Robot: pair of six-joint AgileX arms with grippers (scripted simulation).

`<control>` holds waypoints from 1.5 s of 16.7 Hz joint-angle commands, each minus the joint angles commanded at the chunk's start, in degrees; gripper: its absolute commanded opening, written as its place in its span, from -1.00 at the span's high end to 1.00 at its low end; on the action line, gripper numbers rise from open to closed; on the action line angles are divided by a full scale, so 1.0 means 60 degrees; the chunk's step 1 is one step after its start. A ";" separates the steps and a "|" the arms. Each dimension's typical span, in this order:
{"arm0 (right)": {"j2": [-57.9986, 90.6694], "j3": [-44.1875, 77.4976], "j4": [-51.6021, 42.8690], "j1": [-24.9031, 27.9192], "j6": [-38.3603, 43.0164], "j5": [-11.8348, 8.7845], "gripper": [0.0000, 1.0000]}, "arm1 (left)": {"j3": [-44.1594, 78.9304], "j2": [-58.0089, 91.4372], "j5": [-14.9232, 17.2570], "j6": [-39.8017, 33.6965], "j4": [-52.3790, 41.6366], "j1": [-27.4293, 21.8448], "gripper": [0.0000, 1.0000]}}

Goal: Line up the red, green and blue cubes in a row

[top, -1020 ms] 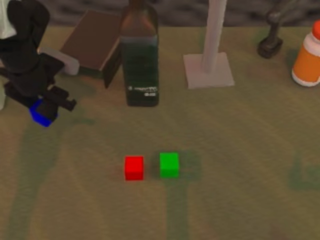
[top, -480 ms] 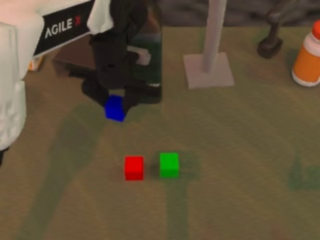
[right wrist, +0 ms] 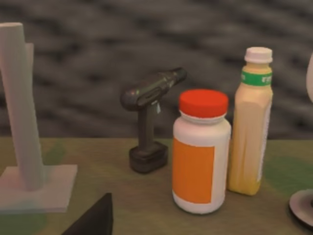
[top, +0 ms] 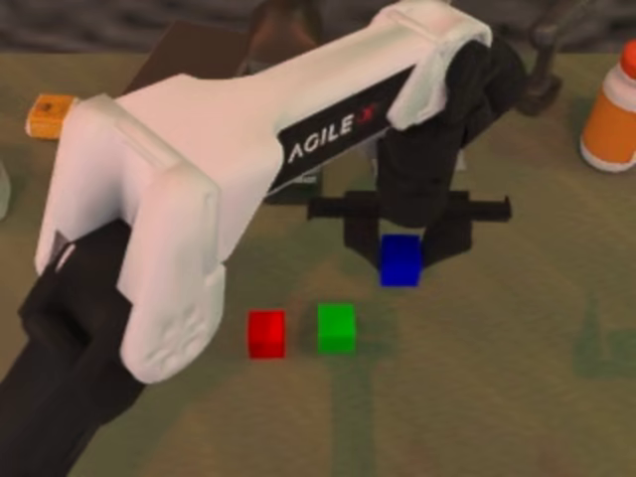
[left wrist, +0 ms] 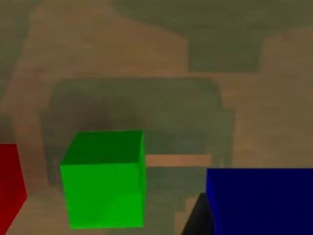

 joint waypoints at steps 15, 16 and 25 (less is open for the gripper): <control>0.0000 0.0000 0.0000 0.0000 0.0000 0.0000 -1.00 | -0.0464 0.0336 -0.0047 -0.1143 0.1081 -0.0826 1.00; 0.0000 0.0000 0.0000 0.0000 0.0000 0.0000 -1.00 | -0.0802 0.0352 -0.0056 -0.1162 0.1463 -0.0805 1.00; 0.0000 0.0000 0.0000 0.0000 0.0000 0.0000 -1.00 | -0.1520 0.0409 -0.0092 -0.1181 0.2221 -0.0801 0.70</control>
